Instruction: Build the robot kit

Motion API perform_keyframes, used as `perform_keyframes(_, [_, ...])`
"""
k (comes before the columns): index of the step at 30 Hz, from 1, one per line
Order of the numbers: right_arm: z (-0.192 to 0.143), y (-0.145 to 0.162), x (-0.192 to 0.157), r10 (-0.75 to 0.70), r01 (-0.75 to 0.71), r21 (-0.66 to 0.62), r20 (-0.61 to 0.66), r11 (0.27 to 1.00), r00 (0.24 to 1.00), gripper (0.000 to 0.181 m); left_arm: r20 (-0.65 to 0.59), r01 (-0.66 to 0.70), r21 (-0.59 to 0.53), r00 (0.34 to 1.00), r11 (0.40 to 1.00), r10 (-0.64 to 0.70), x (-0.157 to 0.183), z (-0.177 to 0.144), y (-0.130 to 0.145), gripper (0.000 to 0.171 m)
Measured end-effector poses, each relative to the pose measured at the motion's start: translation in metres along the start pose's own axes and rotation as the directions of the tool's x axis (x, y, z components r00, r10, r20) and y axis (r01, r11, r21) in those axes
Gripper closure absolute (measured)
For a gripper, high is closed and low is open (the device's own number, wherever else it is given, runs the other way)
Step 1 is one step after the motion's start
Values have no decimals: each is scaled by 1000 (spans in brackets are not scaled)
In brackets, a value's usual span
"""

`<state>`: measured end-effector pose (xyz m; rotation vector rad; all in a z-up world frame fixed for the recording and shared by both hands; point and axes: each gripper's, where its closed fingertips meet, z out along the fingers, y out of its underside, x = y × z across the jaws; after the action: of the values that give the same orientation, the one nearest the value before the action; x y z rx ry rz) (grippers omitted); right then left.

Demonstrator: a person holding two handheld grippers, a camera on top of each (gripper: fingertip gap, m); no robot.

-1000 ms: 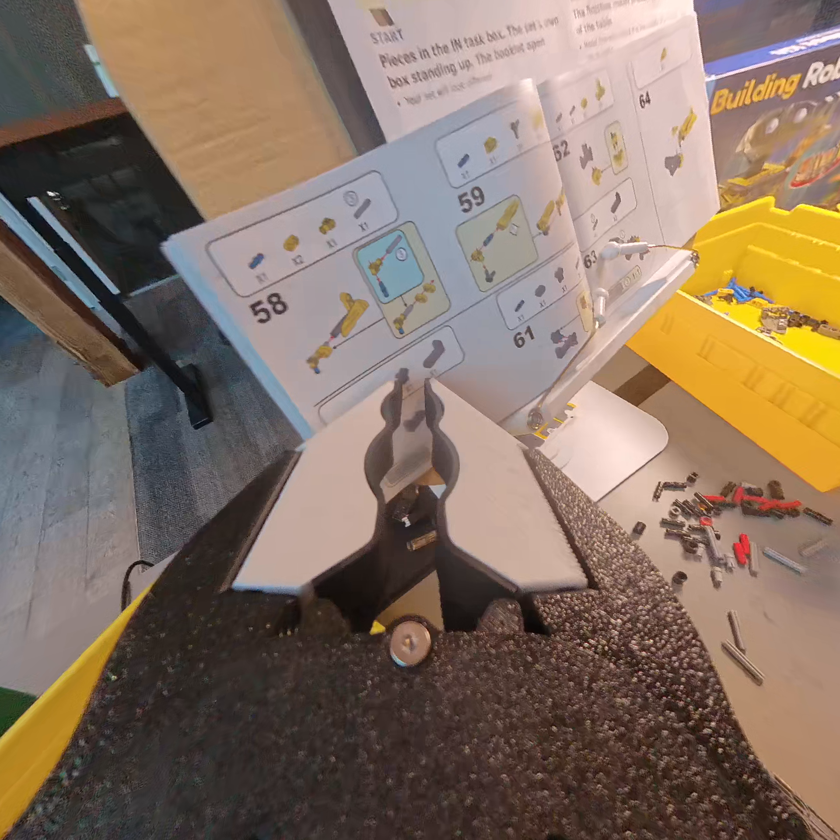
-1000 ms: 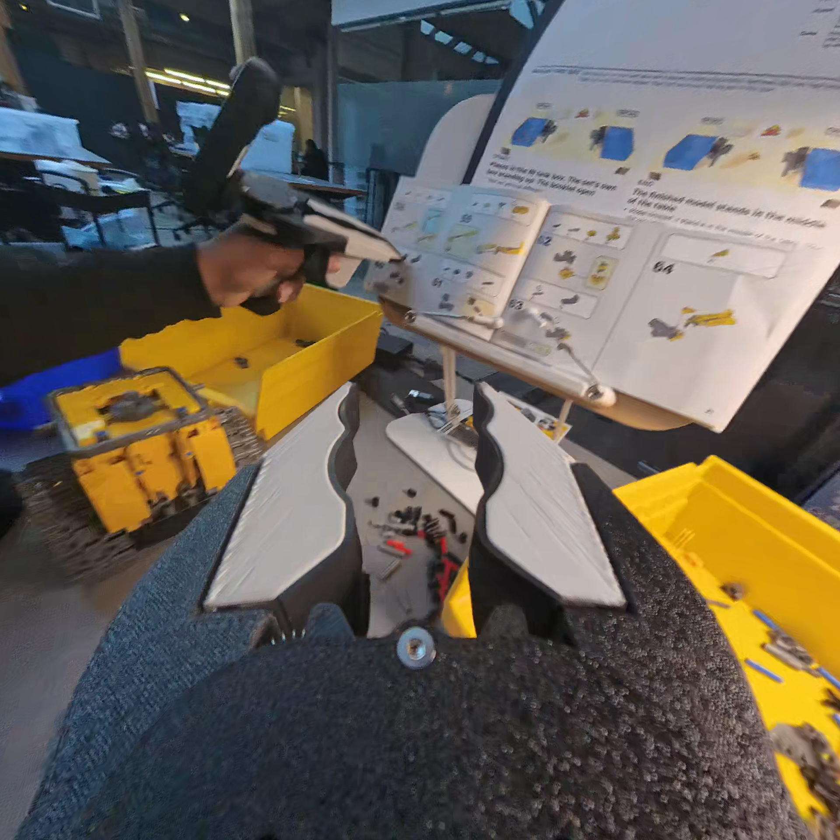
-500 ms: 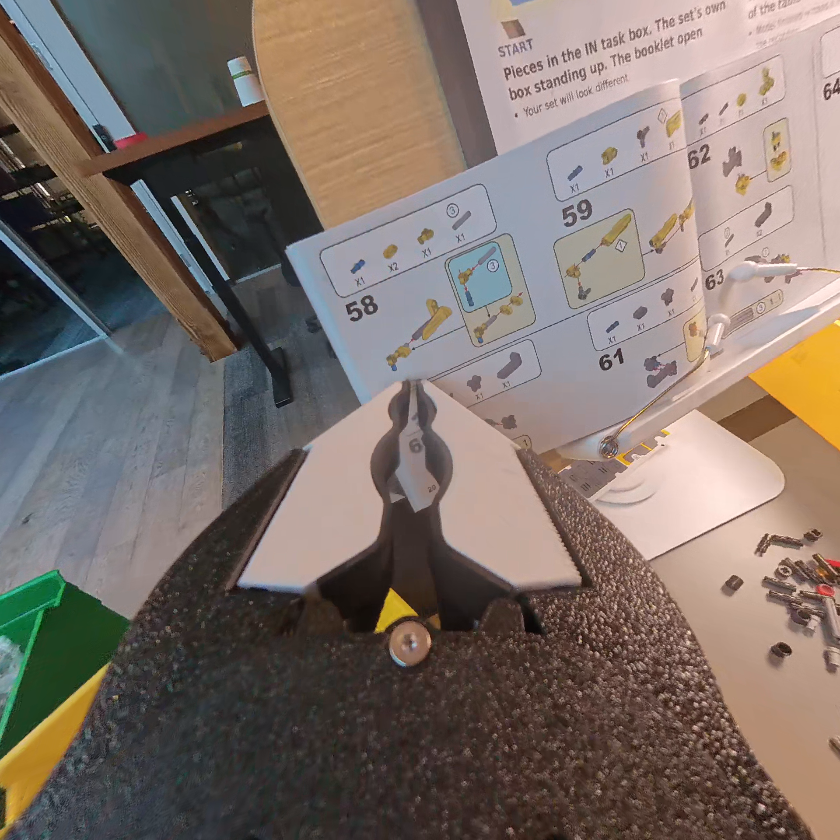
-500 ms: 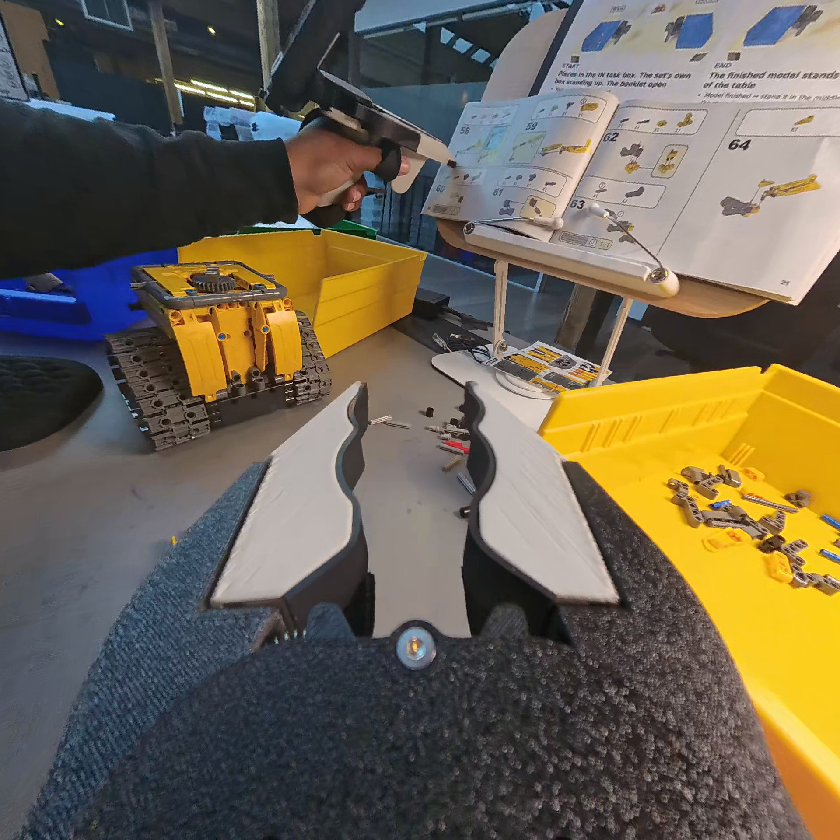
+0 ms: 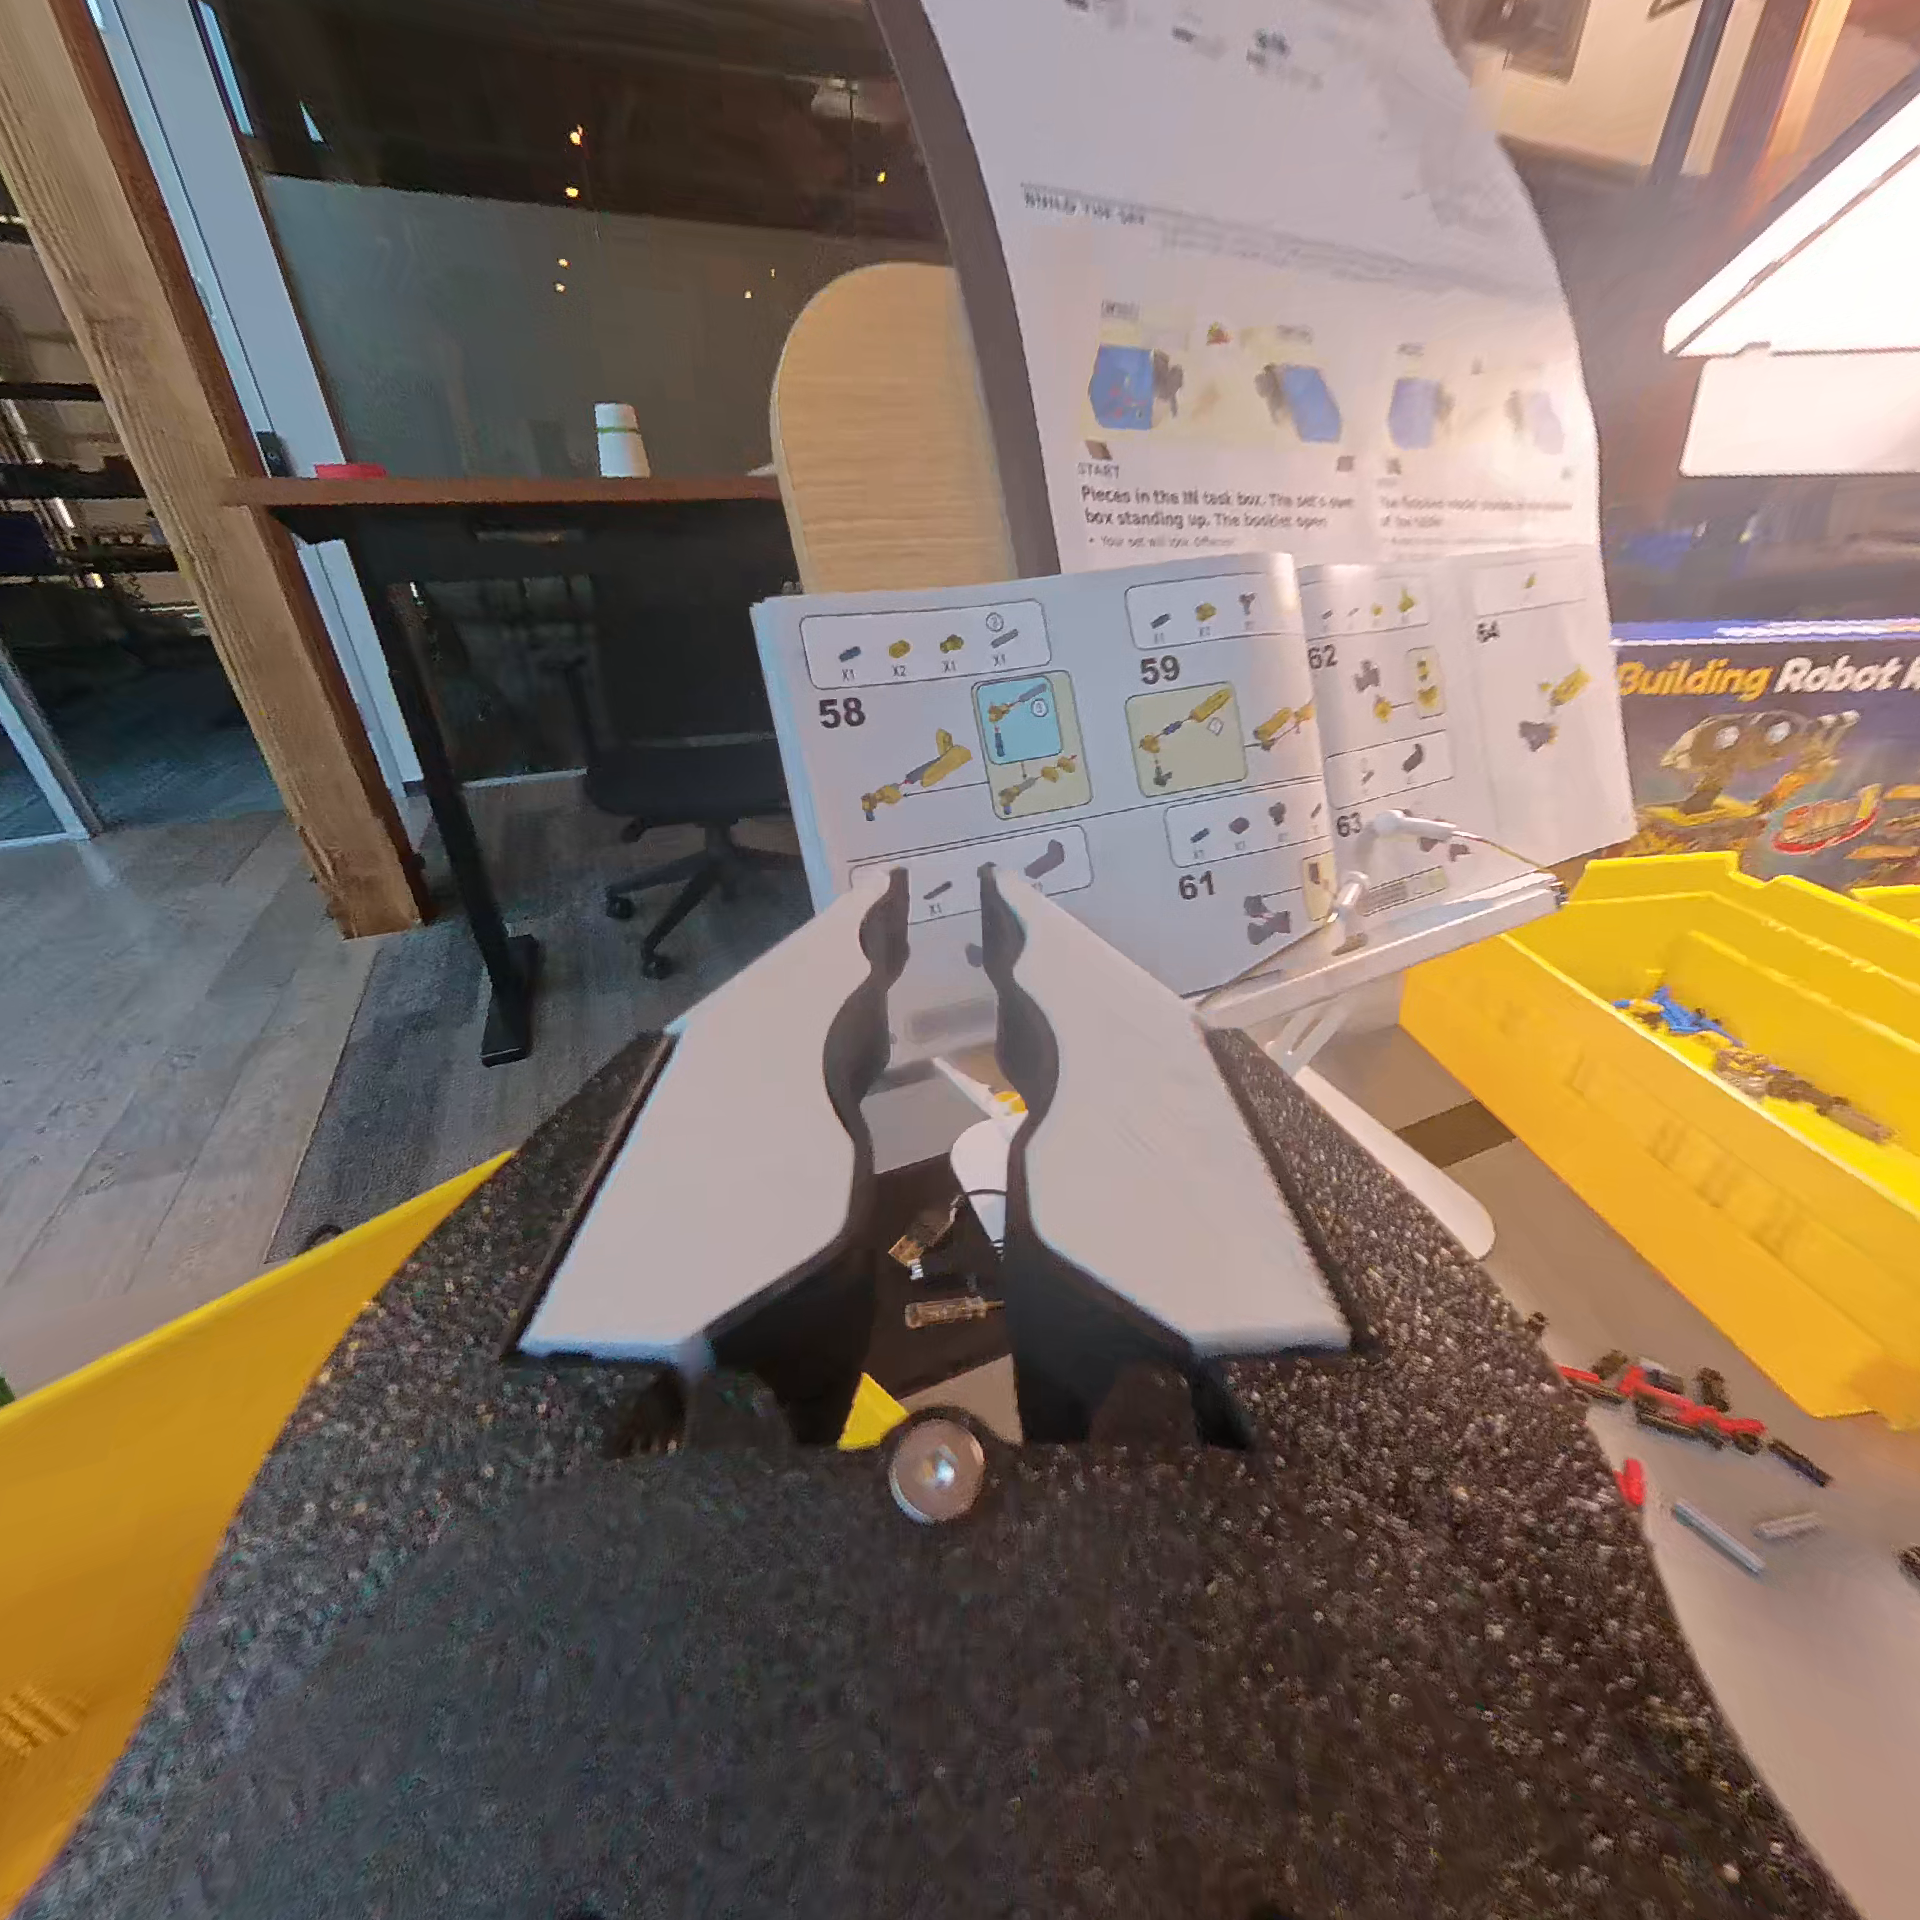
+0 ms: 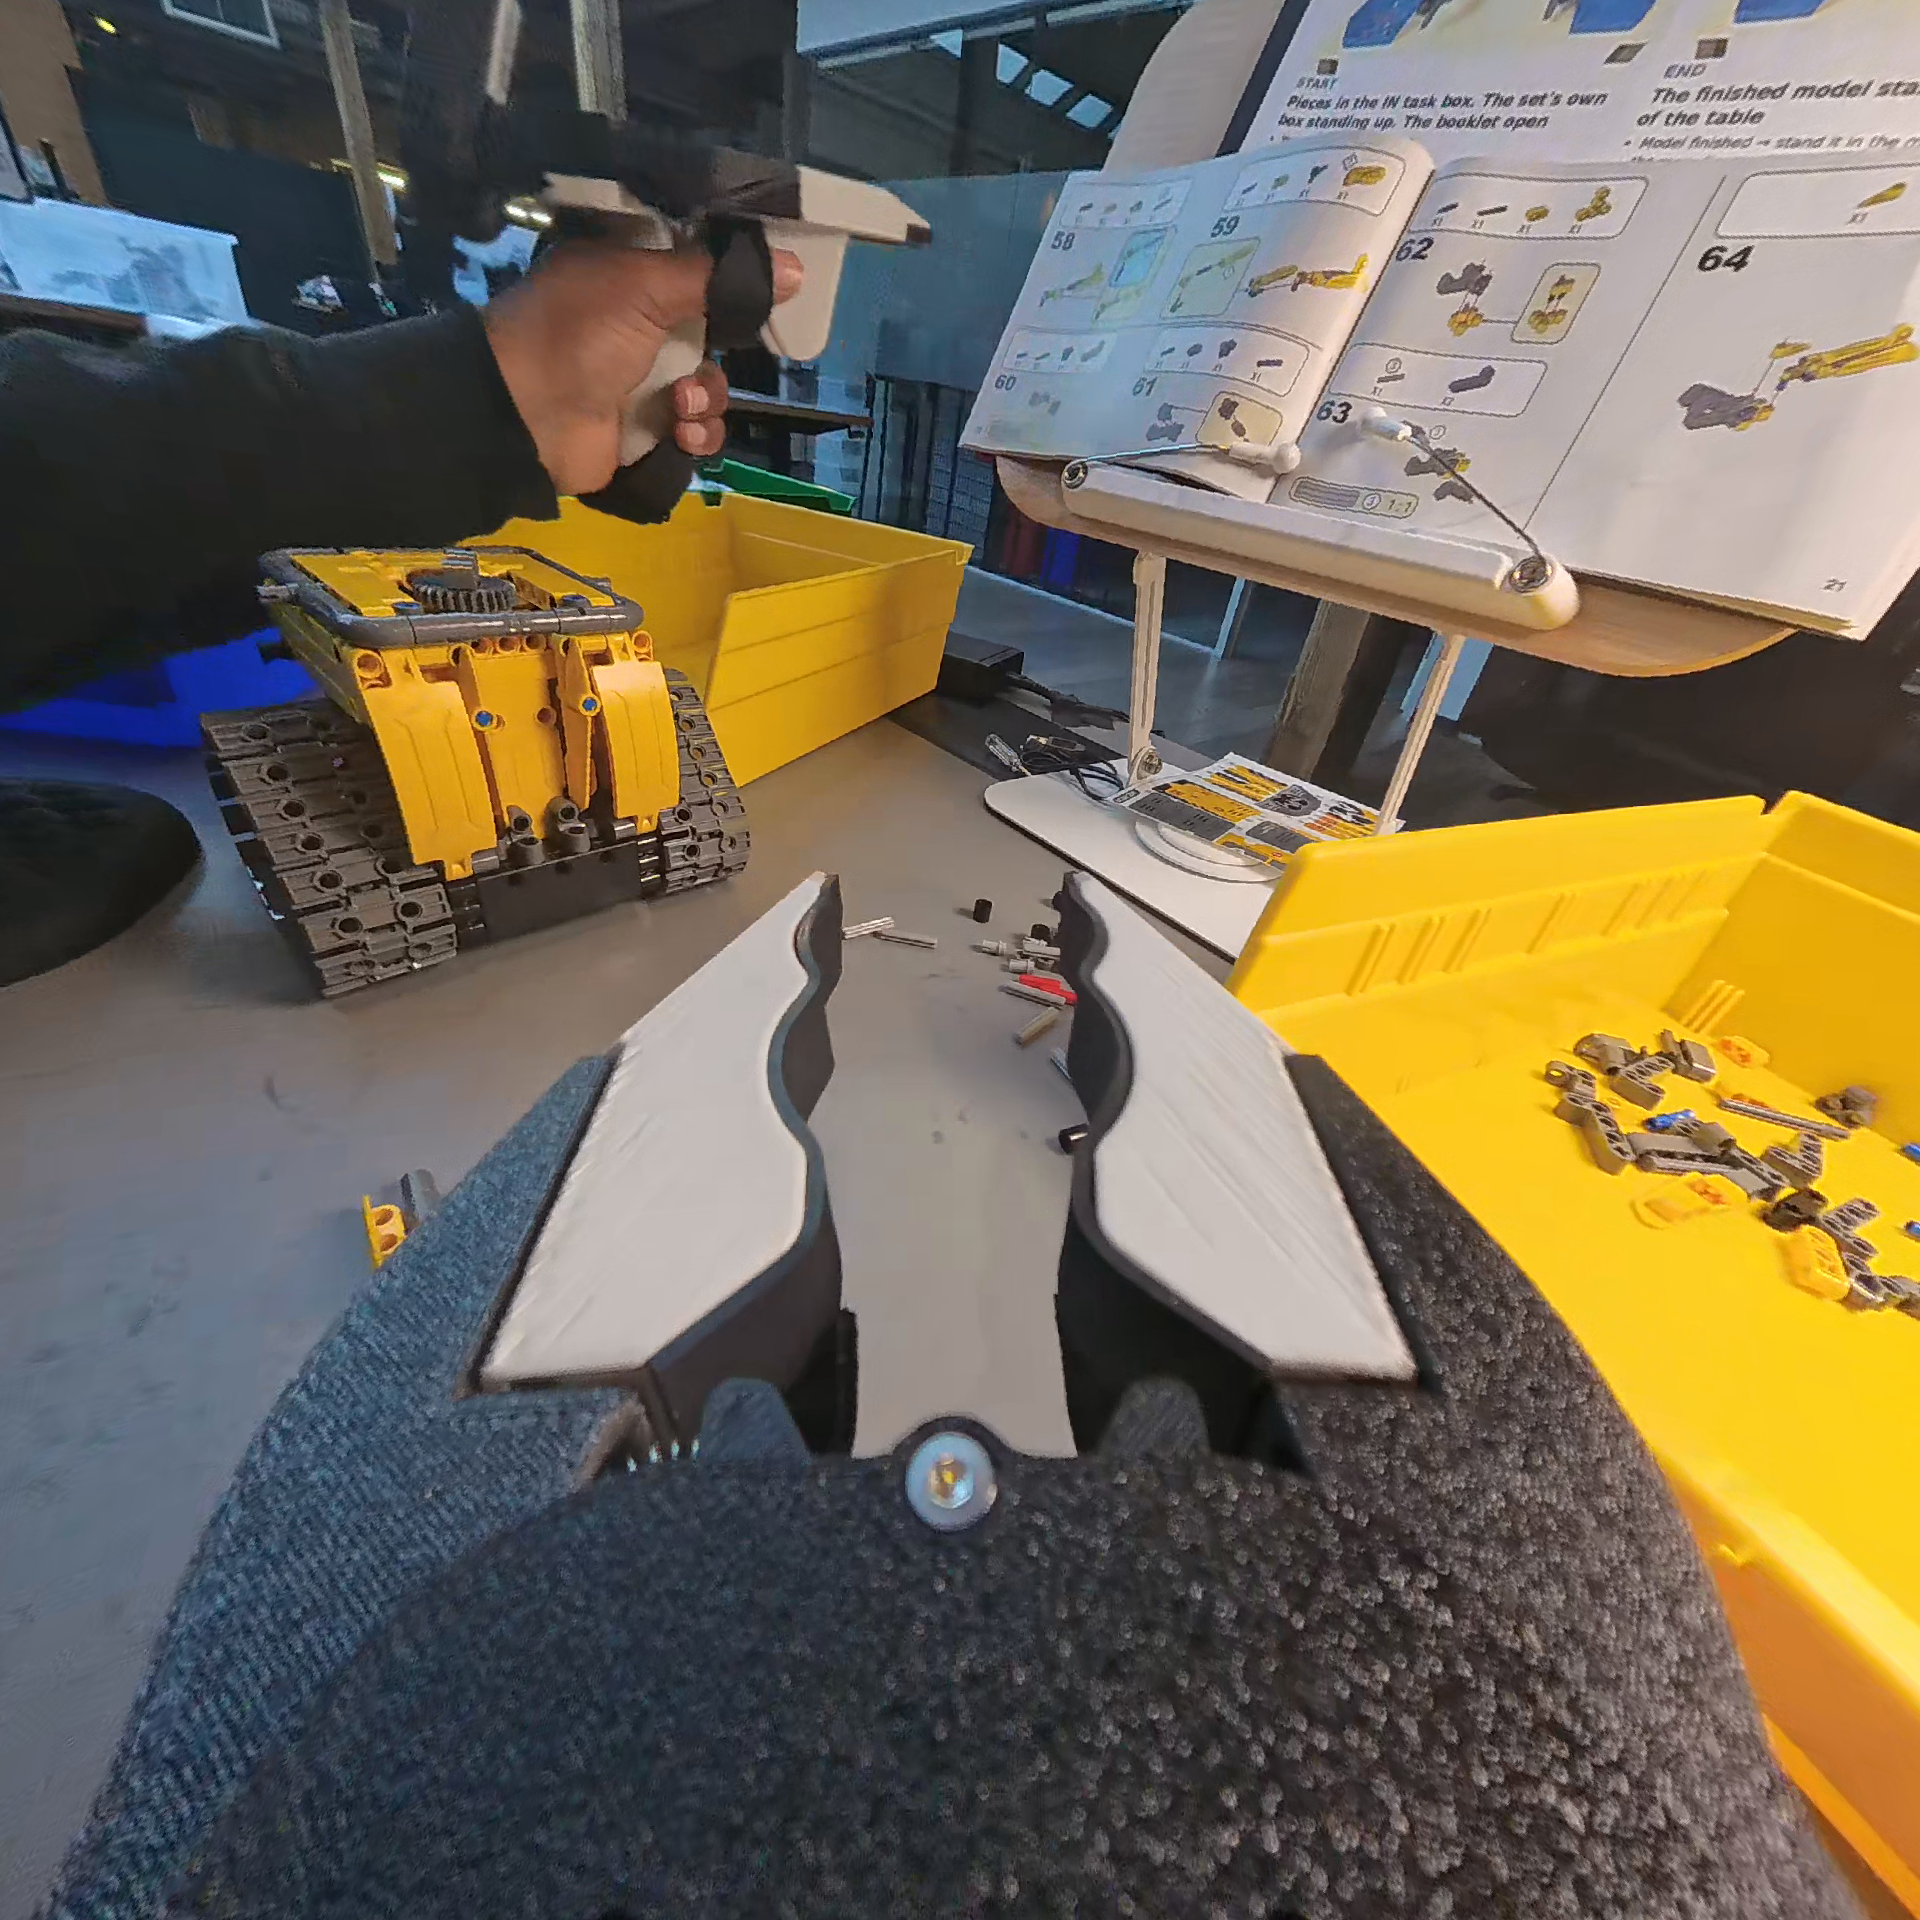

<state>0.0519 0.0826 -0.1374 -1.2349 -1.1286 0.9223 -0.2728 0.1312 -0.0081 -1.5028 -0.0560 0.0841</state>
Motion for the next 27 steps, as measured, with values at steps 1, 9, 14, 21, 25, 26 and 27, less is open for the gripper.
perform_keyframes(1, [0, 0, 0, 6, -6, 1, 1, 1000, 1000, 139, -8, 14, 21, 1000, 1000, -14, 3, -8, -1, 158])
perform_keyframes(9, [-1, -3, 2, 13, -13, 22, -2, 1000, 1000, 139, -7, 47, 95, 999, 994, -47, -3, -41, 7, 151])
perform_keyframes(14, [0, -2, 2, 20, -20, 21, 3, 1000, 1000, 139, -17, 79, 90, 997, 993, -78, -11, -33, 11, 148])
perform_keyframes(21, [0, -1, 3, 46, -46, 20, 14, 999, 999, 139, -10, 29, 101, 1000, 994, -29, -15, -8, -9, 155])
perform_keyframes(25, [0, -1, 2, 37, -38, 20, 18, 999, 999, 139, -3, 33, 114, 999, 993, -33, -23, 10, -26, 166])
perform_keyframes(26, [0, -1, 1, 36, -37, 18, 21, 999, 999, 139, -3, 33, 115, 999, 993, -33, -24, 15, -28, 168])
perform_keyframes(27, [0, -1, 1, 36, -37, 18, 22, 999, 999, 139, -4, 31, 115, 1000, 993, -31, -24, 21, -30, 171])
